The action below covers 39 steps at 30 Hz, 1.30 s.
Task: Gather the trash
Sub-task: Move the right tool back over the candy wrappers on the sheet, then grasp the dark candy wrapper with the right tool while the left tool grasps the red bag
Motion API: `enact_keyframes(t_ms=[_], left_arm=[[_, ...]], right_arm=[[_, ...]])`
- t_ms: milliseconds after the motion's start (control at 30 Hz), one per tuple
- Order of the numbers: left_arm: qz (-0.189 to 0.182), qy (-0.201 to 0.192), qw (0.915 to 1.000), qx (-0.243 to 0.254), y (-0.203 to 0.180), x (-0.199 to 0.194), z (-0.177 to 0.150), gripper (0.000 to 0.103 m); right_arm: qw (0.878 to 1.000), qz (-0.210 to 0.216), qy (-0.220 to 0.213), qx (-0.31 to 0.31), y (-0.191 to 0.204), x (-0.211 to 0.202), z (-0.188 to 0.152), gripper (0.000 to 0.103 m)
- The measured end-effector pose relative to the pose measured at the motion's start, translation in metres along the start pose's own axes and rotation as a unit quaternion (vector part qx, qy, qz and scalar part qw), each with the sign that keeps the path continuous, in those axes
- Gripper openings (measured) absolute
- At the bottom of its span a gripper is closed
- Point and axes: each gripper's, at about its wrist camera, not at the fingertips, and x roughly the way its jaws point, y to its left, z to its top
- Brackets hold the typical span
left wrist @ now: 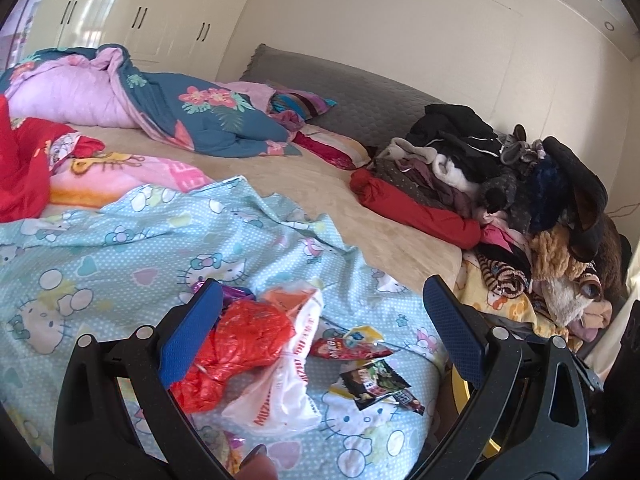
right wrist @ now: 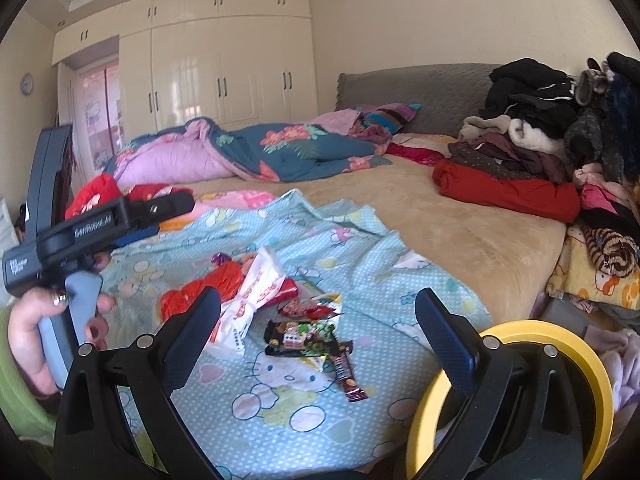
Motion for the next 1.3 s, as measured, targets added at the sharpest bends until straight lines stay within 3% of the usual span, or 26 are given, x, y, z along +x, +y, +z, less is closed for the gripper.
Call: enact_keyframes(t_ms=[400, 800, 1100, 1200, 1300], left_arm=[[0.024, 0.007, 0.9993, -0.027, 0.033, 0.001, -0.001, 0.092], [0.071, 0.055, 0.9943, -0.059, 0.079, 0.018, -0.019, 0.092], [0.077, 0.119, 0.9847, -0.101, 0.11, 0.04, -0.046, 0.092], [0.075, 0.135, 0.9807, -0.12, 0.118, 0.046, -0.054, 0.092], [0.07, 0.145, 0.9781, -0.132, 0.122, 0.049, -0.06, 0.092]], right_arm=[[0.998, 0.024, 0.042, -0.039, 0.035, 0.032, -0.013, 0.095], [0.995, -0.001, 0.095, -0.035, 0.034, 0.08, -0.026, 0.094], [0.989, -0.018, 0.134, -0.057, 0.038, 0.114, -0.035, 0.082], [0.987, -0.025, 0.148, -0.064, 0.037, 0.124, -0.039, 0.075], [0.985, -0.026, 0.158, -0.063, 0.034, 0.132, -0.042, 0.062]])
